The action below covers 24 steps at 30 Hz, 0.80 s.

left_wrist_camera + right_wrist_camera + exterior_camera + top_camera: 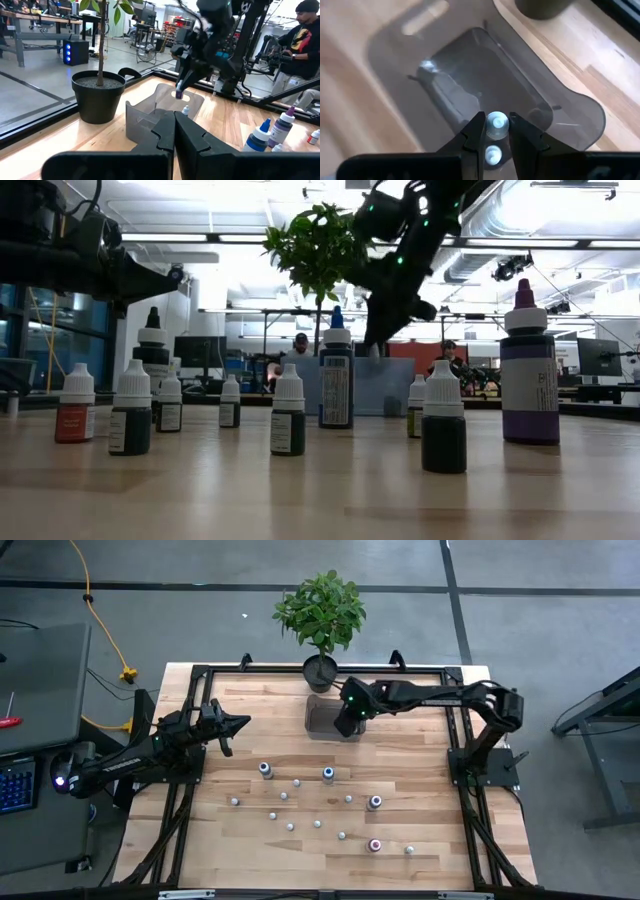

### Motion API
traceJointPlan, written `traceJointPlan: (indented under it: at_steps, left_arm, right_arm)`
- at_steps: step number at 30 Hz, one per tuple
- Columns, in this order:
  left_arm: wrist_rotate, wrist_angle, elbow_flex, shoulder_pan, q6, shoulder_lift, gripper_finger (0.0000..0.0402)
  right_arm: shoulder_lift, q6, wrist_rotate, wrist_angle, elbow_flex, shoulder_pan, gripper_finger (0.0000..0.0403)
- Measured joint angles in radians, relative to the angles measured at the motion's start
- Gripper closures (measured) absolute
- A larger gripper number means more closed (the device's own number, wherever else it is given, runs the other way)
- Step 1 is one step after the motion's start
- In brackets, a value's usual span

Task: Pick & Place food coloring
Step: Put the small purple food coloring bottle into the black bin

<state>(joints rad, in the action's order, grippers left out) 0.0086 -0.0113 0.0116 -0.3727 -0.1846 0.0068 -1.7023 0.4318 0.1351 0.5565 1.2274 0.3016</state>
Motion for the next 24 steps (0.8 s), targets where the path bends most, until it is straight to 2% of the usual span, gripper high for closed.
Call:
traceJointPlan:
  at_steps: [12, 24]
  left_arm:
    - [0.0, 0.0, 0.0, 0.0, 0.0, 0.0, 0.0401]
    - [0.0, 0.0, 0.0, 0.0, 0.0, 0.0, 0.0401]
  right_arm:
    - [-0.06, 0.136, 0.079, -0.02, -0.002, -0.001, 0.0341]
    - [-0.053, 0.258, 0.058, -0.215, -0.181, -0.001, 0.0341]
